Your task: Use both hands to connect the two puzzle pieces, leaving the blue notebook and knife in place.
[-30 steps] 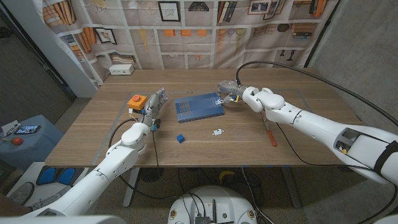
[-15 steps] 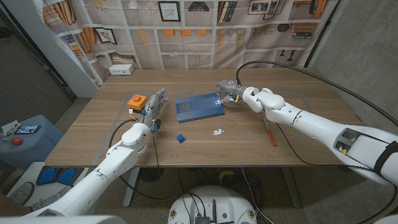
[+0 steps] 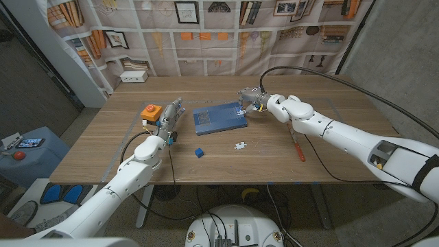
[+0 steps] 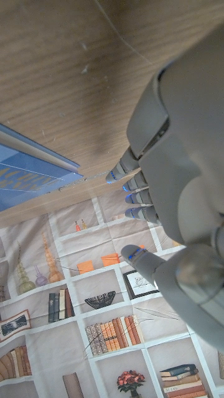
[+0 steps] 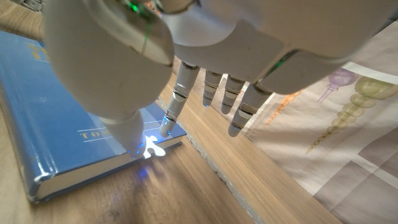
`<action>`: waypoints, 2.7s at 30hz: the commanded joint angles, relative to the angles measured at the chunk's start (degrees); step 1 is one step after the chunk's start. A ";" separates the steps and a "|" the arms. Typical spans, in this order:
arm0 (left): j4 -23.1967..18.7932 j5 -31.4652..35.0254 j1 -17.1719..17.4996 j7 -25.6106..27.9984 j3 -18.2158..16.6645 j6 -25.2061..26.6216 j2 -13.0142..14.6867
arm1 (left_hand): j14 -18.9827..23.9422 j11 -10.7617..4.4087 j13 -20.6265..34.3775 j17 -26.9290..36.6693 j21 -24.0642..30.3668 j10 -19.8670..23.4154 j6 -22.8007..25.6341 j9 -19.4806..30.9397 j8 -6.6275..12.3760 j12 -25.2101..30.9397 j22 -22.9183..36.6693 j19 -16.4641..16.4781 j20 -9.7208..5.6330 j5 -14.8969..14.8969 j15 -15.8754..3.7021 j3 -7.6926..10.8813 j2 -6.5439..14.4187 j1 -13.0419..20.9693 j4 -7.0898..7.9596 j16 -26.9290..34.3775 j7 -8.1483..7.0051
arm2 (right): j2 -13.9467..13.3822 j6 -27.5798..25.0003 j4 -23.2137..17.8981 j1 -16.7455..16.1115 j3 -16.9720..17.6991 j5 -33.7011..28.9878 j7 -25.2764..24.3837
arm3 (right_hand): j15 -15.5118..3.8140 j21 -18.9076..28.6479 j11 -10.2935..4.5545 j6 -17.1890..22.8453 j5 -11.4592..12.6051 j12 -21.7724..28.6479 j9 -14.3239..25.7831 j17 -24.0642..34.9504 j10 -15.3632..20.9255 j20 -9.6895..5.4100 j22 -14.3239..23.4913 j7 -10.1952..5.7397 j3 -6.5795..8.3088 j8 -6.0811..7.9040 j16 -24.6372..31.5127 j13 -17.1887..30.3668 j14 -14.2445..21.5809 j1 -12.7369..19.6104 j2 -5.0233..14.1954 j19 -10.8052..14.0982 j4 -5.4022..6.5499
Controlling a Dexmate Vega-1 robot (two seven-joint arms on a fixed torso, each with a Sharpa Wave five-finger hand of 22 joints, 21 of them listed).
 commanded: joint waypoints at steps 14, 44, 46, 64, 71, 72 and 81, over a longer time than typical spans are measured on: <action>0.34 -0.22 -0.21 -0.28 0.06 0.22 0.08 | 0.00 -0.21 0.14 0.31 0.24 0.09 0.55 0.30 0.04 -0.06 0.19 0.03 0.12 0.07 0.01 0.29 3.57 -0.61 0.01 0.33 0.03 | 0.31 -2.14 -2.11 2.16 -0.29 0.00 10.13 | 3.52 -0.56 3.78 -13.92 1.15 -1.12 -1.66 0.96 -9.58 2.05 0.28 0.10 -2.60 -6.77 -2.61 0.33 -5.72 -1.27 -0.70 -4.86 0.62; -0.95 -0.31 1.13 0.38 -0.21 0.30 0.43 | 0.02 -0.16 0.15 0.30 0.24 0.11 0.63 0.31 0.03 -0.05 0.19 0.02 0.09 0.06 0.07 0.37 3.59 -0.58 -0.01 0.34 0.10 | 0.50 -3.81 -2.06 2.74 -1.43 -0.94 15.86 | 7.57 -0.92 7.97 -22.80 1.78 -0.94 -2.25 1.52 -17.44 5.32 0.29 2.46 -5.05 -11.41 -4.14 0.51 -11.98 -5.98 -1.13 -11.13 1.69; -0.96 -0.29 1.16 0.45 -0.17 0.26 0.35 | 0.01 -0.15 0.15 0.30 0.24 0.10 0.62 0.31 0.03 -0.06 0.19 0.03 0.11 0.07 0.08 0.38 3.59 -0.57 -0.02 0.33 0.01 | 0.61 -3.99 -1.90 2.64 -1.49 -1.09 15.48 | 7.58 -0.87 8.00 -22.65 1.78 -0.86 -2.25 1.53 -17.40 5.31 0.29 2.41 -5.09 -11.38 -4.09 0.51 -11.98 -6.15 -1.06 -11.18 1.75; -1.21 -0.30 1.22 0.69 -0.04 0.74 0.31 | 0.02 -0.15 0.15 0.29 0.24 0.09 0.76 0.33 0.07 -0.06 0.19 0.04 0.08 0.06 0.06 0.44 3.59 -0.53 -0.06 0.32 0.00 | 1.72 -4.32 0.84 2.90 -2.02 -0.30 13.02 | 6.88 -0.07 7.20 -18.84 1.71 0.12 -2.28 1.53 -15.65 4.64 0.27 1.09 -5.13 -10.06 -3.22 0.49 -10.57 -6.40 -0.20 -9.96 1.53; -0.96 -0.32 1.00 0.55 0.13 0.85 0.17 | 0.01 -0.13 0.15 0.29 0.24 0.21 0.85 0.34 0.10 -0.01 0.19 0.06 0.08 0.06 0.06 0.46 3.60 -0.51 -0.07 0.32 0.00 | 1.71 -4.85 0.82 2.36 -1.85 -0.17 10.54 | 6.00 0.33 5.45 -13.88 1.67 0.95 -2.13 1.37 -12.80 4.15 0.25 0.36 -5.11 -8.05 -2.47 0.39 -8.74 -5.62 0.12 -8.32 0.81; -0.91 -0.30 0.95 0.53 0.16 0.84 0.15 | 0.03 -0.11 0.15 0.29 0.25 0.20 0.86 0.34 0.10 -0.01 0.19 0.06 0.09 0.06 0.07 0.46 3.61 -0.51 -0.07 0.33 0.00 | 1.69 -4.85 0.79 2.26 -1.77 -0.07 10.12 | 5.78 0.39 5.01 -12.83 1.69 1.11 -2.09 1.33 -12.09 4.03 0.24 0.37 -5.08 -7.63 -2.33 0.36 -8.35 -5.42 0.26 -7.94 0.70; -0.58 -0.36 0.60 0.38 0.27 0.95 0.02 | -0.03 -0.18 0.15 0.30 0.24 0.27 0.94 0.35 0.11 0.01 0.19 0.06 0.07 0.06 0.10 0.48 3.61 -0.50 -0.07 0.31 -0.01 | 1.74 -4.98 0.91 1.77 -1.46 0.50 7.70 | 4.16 0.57 3.03 -7.43 1.75 1.62 -1.90 1.03 -8.68 3.05 0.22 0.21 -5.03 -5.47 -1.69 0.18 -6.19 -4.16 0.58 -5.79 0.17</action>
